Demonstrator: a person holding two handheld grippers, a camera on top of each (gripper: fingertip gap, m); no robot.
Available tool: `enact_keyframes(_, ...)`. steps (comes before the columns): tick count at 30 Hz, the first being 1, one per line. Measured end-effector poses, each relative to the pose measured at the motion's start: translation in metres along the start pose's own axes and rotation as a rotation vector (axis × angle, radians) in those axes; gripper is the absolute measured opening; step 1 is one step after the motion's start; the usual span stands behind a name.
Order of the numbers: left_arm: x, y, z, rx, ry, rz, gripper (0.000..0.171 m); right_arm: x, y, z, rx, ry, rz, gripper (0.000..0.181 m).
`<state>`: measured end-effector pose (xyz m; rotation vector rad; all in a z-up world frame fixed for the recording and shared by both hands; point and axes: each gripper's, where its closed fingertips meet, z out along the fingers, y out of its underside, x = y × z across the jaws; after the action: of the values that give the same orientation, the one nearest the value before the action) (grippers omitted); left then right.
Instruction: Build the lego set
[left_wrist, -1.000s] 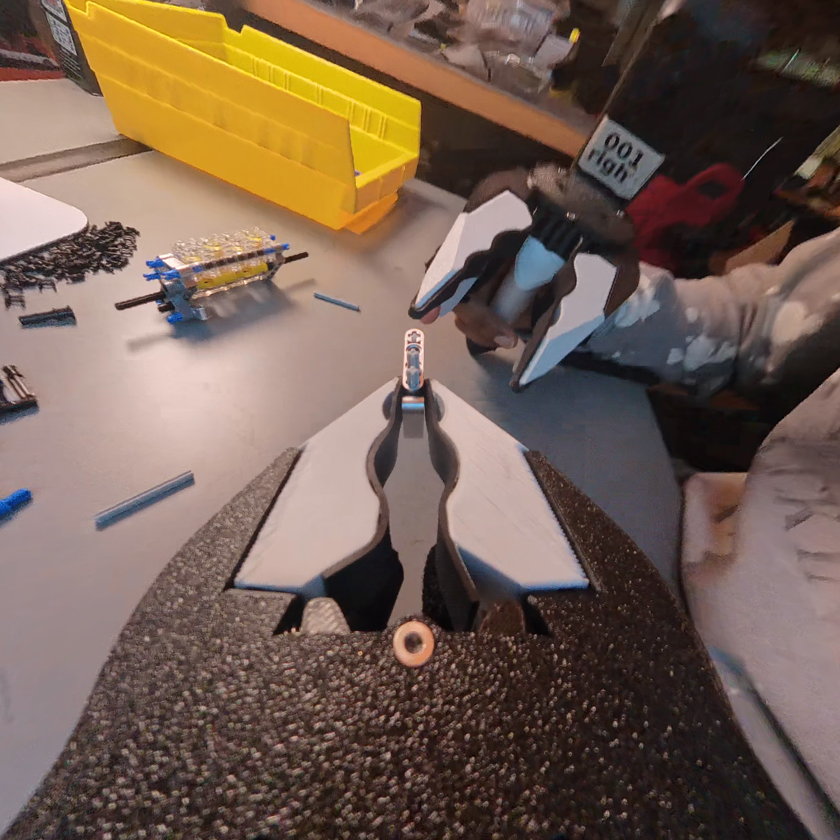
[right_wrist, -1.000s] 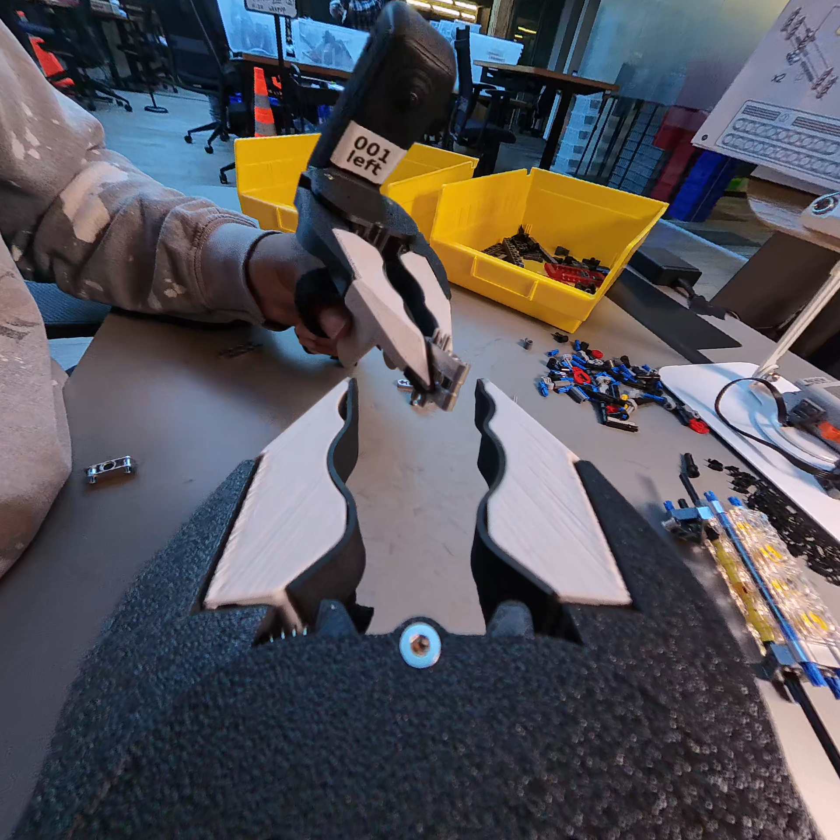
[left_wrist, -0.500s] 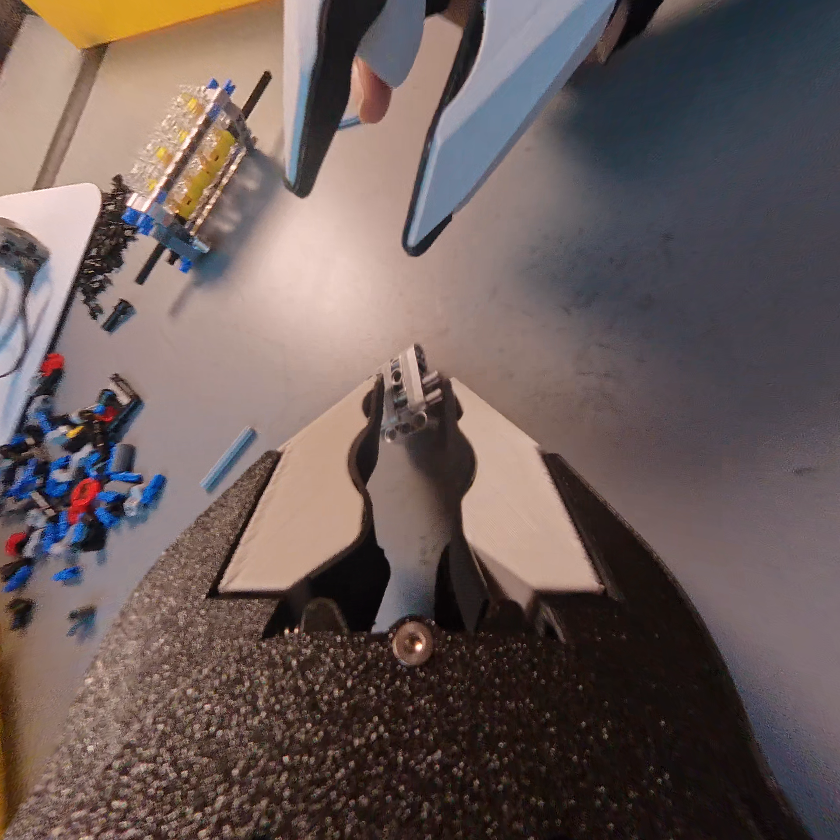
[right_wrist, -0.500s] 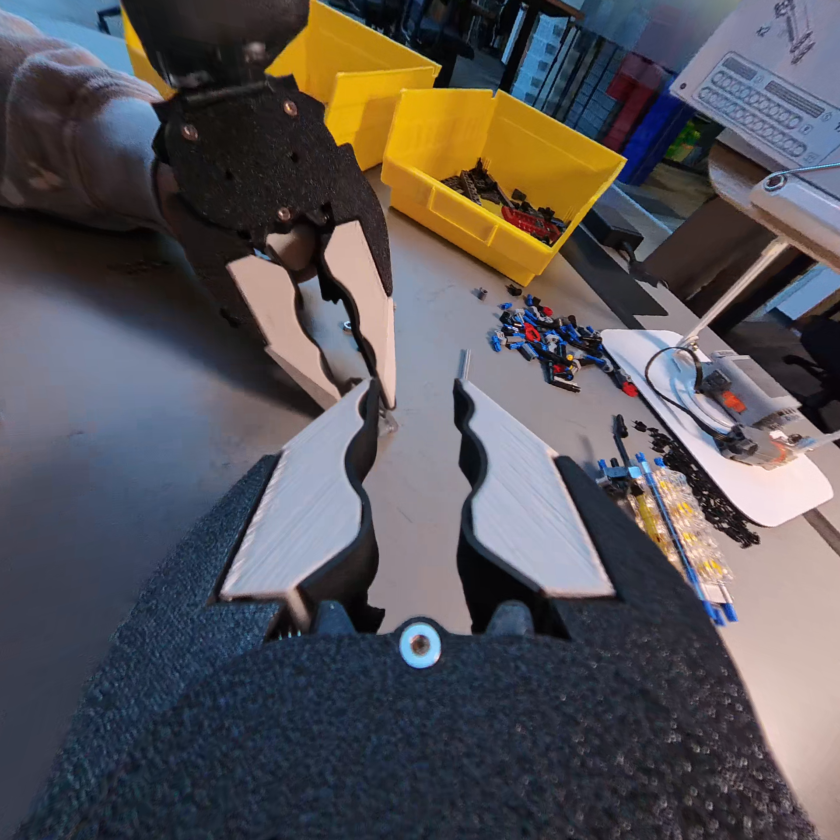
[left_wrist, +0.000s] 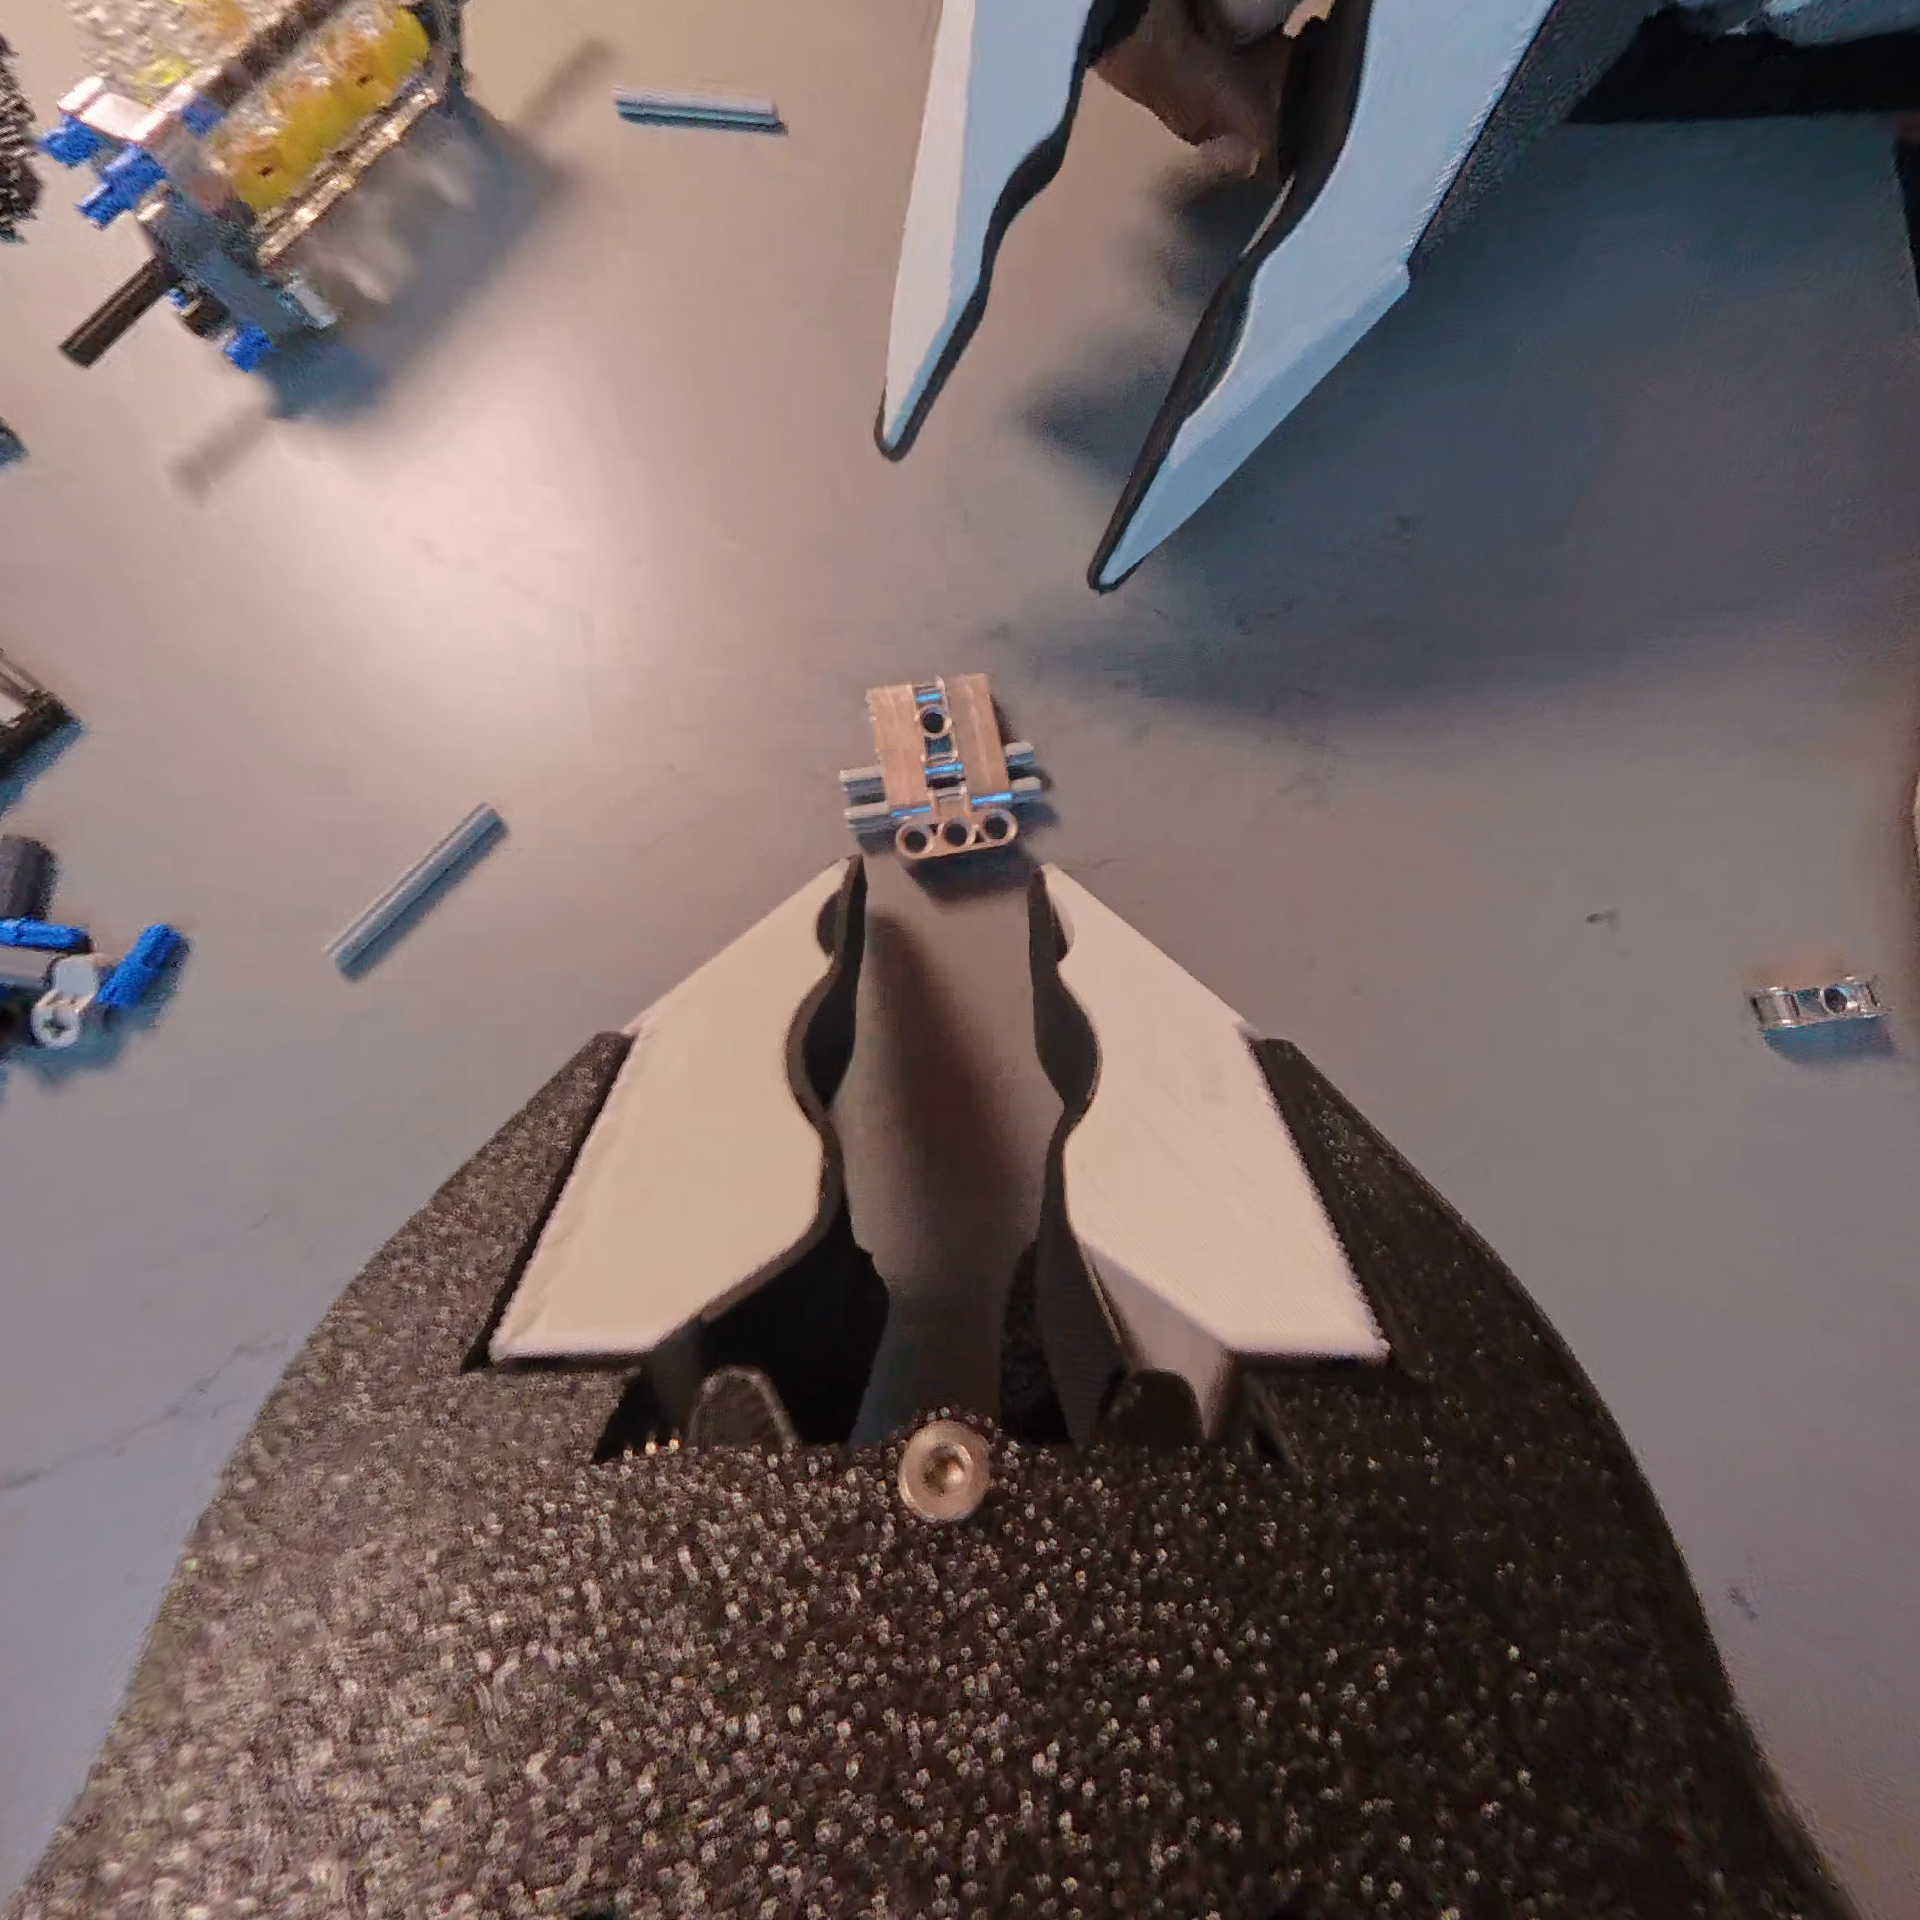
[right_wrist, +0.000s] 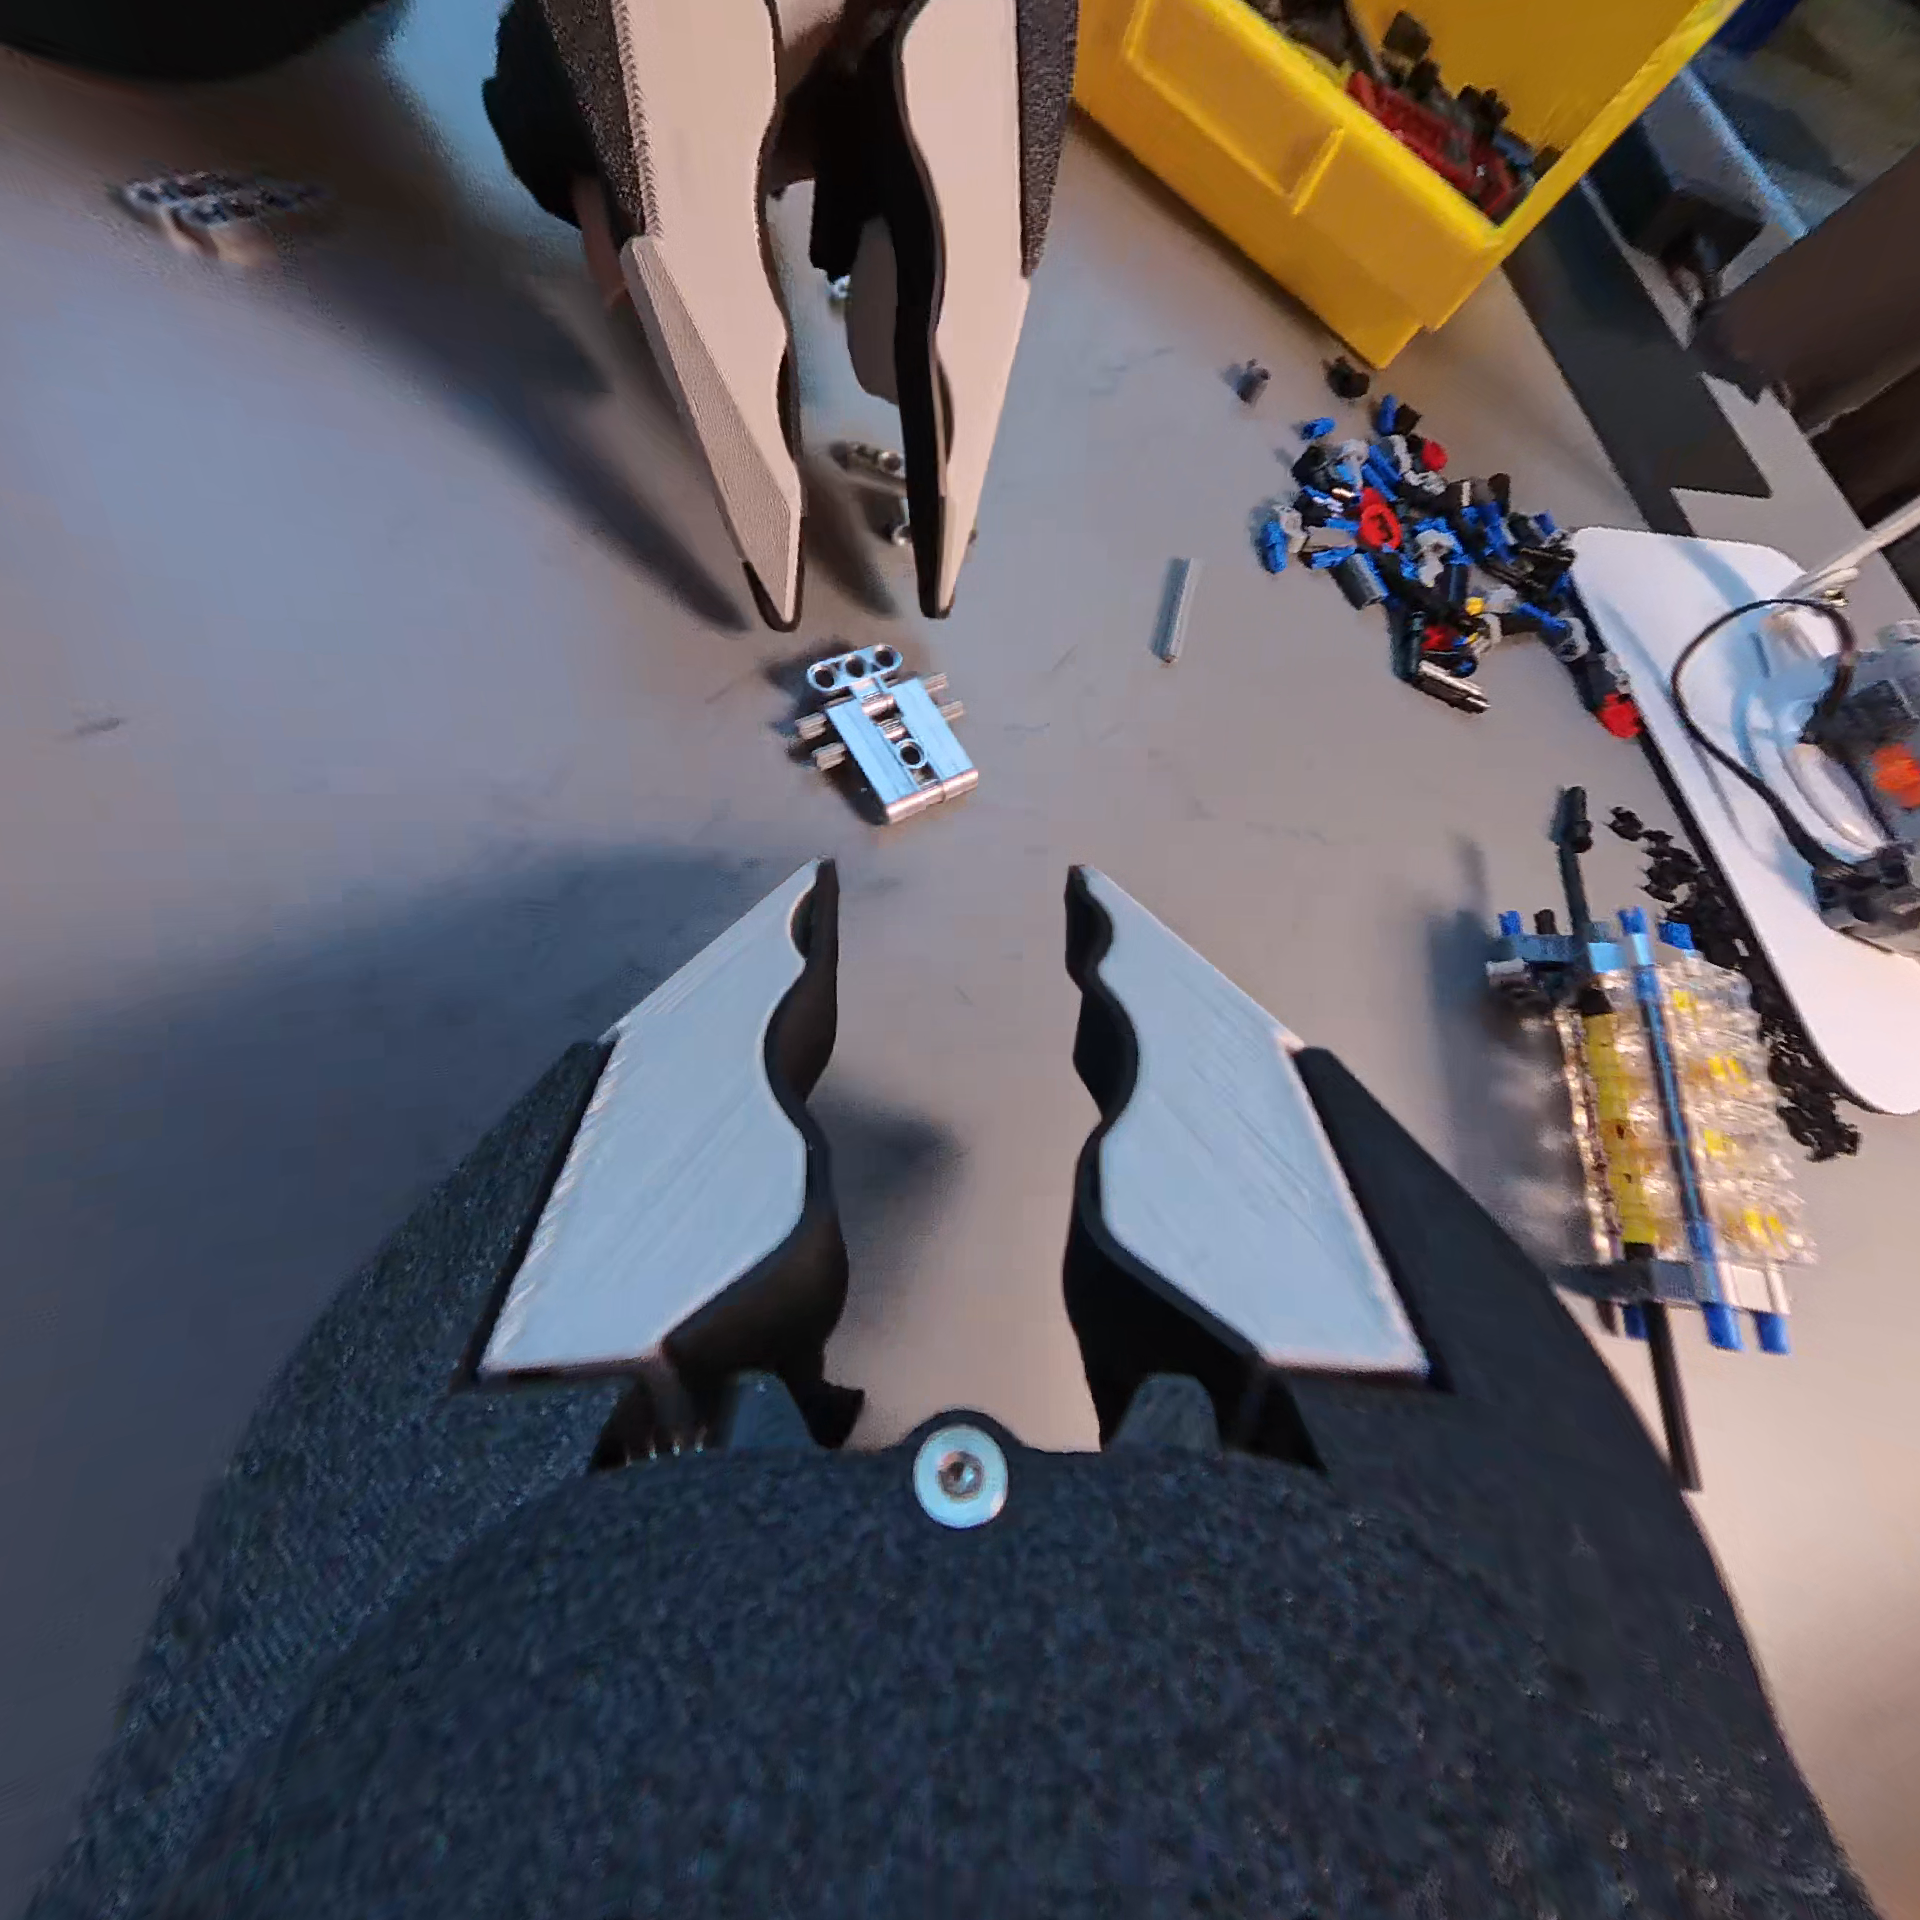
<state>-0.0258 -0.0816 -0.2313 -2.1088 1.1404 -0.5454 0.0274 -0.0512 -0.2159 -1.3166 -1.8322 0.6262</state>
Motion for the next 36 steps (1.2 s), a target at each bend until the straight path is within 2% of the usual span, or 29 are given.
enact_keyframes(3,0.028,-0.002,0.011,-0.016,0.101,0.043,0.026,-0.012,0.004,0.002,-0.033,-0.055,-0.023,0.028)
enact_keyframes(5,0.04,-0.005,0.013,-0.015,0.144,0.072,0.024,-0.013,0.006,0.003,-0.045,-0.064,-0.023,0.028)
enact_keyframes(8,0.031,-0.01,0.005,0.015,0.1,0.063,0.024,-0.016,0.01,0.001,-0.06,-0.09,-0.005,0.03)
enact_keyframes(12,0.014,-0.006,-0.002,0.022,0.058,0.014,0.025,-0.021,0.01,-0.002,-0.055,-0.141,0.02,0.047)
enact_keyframes(17,0.009,-0.008,-0.005,0.029,0.027,0.004,0.026,-0.025,0.013,0.0,-0.075,-0.157,0.003,0.044)
enact_keyframes(21,-0.012,-0.01,-0.011,0.053,-0.089,-0.002,0.031,-0.025,0.012,0.0,-0.071,-0.167,0.016,0.043)
enact_keyframes(27,-0.06,-0.021,-0.04,0.202,-0.326,-0.033,0.031,-0.026,0.009,0.0,-0.059,-0.204,0.044,0.05)
enact_keyframes(33,-0.078,-0.031,-0.063,0.344,-0.4,-0.064,0.033,-0.02,0.0,0.002,-0.033,-0.268,0.08,0.051)
enact_keyframes(36,-0.081,-0.03,-0.068,0.36,-0.407,-0.064,0.032,-0.023,0.001,0.008,-0.081,-0.346,0.068,0.063)
